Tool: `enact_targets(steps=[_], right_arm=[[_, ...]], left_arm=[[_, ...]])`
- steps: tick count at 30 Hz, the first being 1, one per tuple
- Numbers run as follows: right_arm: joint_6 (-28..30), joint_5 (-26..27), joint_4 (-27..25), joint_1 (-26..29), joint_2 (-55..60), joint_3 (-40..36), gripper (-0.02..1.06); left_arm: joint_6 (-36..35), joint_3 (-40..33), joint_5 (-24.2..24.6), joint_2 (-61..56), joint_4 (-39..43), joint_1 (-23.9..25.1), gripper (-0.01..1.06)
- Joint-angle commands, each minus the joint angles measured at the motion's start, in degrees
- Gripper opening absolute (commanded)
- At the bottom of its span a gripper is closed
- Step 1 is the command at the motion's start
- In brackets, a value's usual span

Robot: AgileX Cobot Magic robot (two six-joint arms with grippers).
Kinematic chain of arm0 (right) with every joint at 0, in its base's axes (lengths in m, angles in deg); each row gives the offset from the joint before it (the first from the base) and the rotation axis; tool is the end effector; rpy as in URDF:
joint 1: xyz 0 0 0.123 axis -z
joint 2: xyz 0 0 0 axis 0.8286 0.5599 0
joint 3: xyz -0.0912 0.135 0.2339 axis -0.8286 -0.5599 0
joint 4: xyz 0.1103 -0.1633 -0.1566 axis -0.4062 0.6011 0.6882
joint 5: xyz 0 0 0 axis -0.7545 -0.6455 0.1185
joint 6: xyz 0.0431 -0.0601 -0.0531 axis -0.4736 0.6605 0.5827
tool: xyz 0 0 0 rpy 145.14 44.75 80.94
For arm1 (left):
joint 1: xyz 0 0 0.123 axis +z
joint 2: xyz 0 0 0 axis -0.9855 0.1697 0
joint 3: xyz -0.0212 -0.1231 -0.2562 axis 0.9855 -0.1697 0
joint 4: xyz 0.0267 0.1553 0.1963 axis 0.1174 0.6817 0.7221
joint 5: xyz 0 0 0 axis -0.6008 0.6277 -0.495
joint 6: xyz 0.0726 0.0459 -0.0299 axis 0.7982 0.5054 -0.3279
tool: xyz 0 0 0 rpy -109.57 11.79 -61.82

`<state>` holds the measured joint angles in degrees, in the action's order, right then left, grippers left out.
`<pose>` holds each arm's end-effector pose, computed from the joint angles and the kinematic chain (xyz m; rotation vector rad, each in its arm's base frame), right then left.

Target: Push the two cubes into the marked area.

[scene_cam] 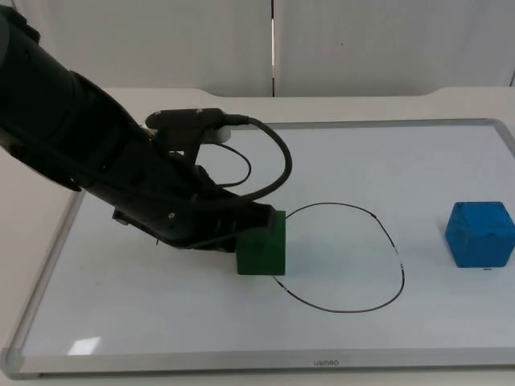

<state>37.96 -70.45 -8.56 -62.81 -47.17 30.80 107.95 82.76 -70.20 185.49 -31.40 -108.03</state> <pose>-0.0075 -0.0021 0.2798 -0.1150 2.0572 0.0606 0.3062 -0.1758 0.0924 0.3483 2.6193 -0.4442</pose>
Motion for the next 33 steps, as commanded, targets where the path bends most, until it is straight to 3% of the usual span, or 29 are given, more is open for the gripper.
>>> enact_targets(steps=[1, 33], right_arm=[[0.1, 0.7, 0.2, 0.2, -0.2, -0.2, 1.05], [0.1, 0.7, 0.2, 0.2, -0.2, -0.2, 1.05]], left_arm=[[0.0, 0.2, 0.8, 0.0, -1.3, -0.3, 0.00], [-0.6, 0.2, 5.9, 2.2, -4.1, -0.3, 0.00]])
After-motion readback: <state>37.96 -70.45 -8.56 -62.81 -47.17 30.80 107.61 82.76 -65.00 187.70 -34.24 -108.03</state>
